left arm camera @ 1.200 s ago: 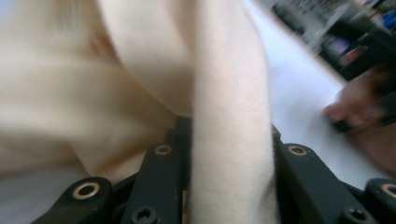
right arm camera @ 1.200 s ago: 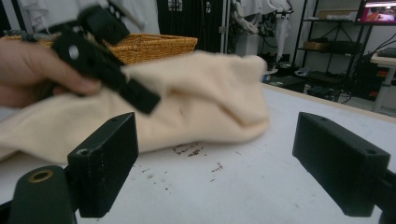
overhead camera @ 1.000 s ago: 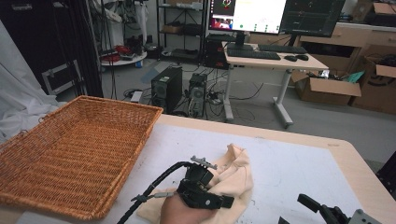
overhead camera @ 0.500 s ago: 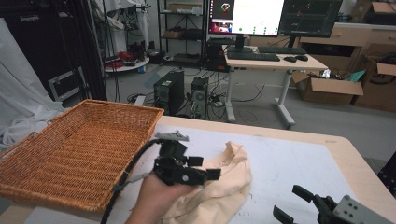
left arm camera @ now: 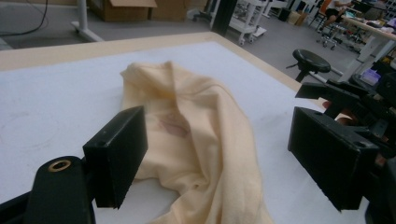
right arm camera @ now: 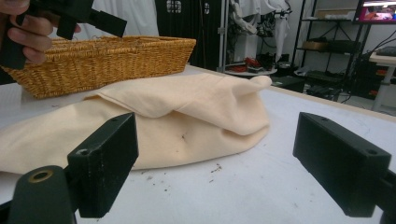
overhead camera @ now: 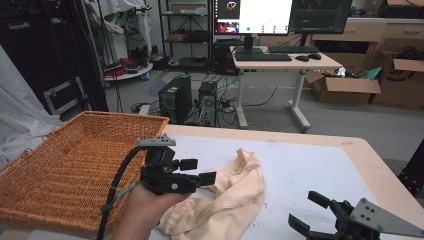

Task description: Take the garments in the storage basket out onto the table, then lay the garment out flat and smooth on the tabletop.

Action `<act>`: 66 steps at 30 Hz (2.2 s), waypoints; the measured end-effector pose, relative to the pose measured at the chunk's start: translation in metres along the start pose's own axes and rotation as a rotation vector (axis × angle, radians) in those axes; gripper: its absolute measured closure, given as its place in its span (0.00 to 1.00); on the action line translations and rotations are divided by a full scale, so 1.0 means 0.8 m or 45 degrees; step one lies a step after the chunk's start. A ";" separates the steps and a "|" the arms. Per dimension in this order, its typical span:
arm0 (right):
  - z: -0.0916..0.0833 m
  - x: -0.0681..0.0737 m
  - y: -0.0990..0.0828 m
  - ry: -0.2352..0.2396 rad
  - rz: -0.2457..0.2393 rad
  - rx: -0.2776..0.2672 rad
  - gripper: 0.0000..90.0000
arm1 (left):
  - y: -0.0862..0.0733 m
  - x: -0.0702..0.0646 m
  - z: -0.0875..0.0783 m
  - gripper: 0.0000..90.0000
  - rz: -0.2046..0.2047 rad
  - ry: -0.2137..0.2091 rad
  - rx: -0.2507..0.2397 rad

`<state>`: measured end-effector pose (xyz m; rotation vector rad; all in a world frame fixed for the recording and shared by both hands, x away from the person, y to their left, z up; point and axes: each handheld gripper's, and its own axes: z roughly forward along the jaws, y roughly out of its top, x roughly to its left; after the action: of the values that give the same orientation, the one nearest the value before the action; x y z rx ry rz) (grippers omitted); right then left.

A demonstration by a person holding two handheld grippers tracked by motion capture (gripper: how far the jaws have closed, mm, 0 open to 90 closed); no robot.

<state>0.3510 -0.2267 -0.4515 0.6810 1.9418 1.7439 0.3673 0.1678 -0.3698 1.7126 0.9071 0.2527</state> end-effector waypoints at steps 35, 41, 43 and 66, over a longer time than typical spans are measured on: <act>0.121 -0.010 0.050 0.115 0.052 0.244 0.42 | -0.005 0.031 0.022 0.20 -0.004 0.078 0.056; 0.148 -0.006 0.038 0.163 0.014 0.482 0.98 | -0.013 0.028 0.032 0.20 -0.001 0.080 0.105; 0.145 -0.005 0.040 0.160 -0.005 0.488 0.98 | -0.014 0.028 0.033 0.20 -0.001 0.084 0.111; 0.010 -0.074 0.044 -0.067 0.121 0.401 0.62 | -0.022 0.049 0.101 0.31 -0.180 0.107 0.268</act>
<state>0.4050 -0.2544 -0.4171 0.9310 2.2025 1.4676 0.4334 0.1367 -0.4242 1.8308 1.1447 0.1397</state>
